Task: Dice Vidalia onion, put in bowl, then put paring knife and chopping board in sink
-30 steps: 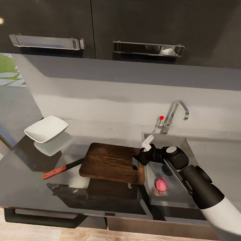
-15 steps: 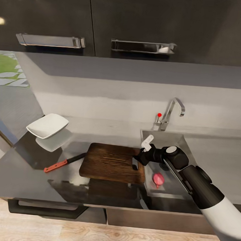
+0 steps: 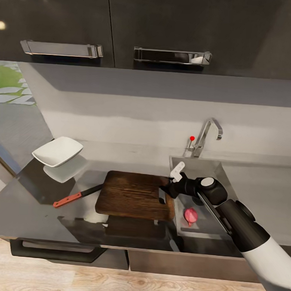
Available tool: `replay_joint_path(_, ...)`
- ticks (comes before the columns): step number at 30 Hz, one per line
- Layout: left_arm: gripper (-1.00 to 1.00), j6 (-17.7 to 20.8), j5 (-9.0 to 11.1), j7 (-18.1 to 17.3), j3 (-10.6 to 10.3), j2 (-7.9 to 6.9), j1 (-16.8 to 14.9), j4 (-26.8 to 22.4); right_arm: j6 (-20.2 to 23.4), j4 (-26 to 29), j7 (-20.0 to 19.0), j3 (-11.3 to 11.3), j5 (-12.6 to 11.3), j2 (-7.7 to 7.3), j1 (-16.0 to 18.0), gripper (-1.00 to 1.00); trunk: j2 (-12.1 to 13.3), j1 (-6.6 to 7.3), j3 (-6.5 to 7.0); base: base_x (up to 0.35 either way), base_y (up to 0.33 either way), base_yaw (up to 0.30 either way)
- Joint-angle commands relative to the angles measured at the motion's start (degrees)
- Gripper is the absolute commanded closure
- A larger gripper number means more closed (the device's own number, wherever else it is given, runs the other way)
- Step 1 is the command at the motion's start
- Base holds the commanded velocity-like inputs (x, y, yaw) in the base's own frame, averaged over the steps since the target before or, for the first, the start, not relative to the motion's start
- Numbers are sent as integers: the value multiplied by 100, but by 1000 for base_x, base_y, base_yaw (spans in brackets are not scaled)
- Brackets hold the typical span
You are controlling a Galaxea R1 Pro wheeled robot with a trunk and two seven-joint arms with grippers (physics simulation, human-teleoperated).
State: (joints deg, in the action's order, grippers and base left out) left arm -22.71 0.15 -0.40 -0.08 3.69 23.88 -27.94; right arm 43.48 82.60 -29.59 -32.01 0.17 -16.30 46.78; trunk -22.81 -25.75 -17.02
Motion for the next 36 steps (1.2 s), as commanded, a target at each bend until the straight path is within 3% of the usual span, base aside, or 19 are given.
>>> replay_joint_path(1, -100, -6, 2, -4, 0, -1, 3, -9, 2, -3, -11, -4, 1, -2, 7, 100, -11, -4, -10, 0, 0, 0)
replay_joint_path(36, -100, -6, -7, -3, 2, -8, 3, 8, -52, -112, -82, 2, 1, -13, 7, 100, -11, -4, -308, 0, 0, 0)
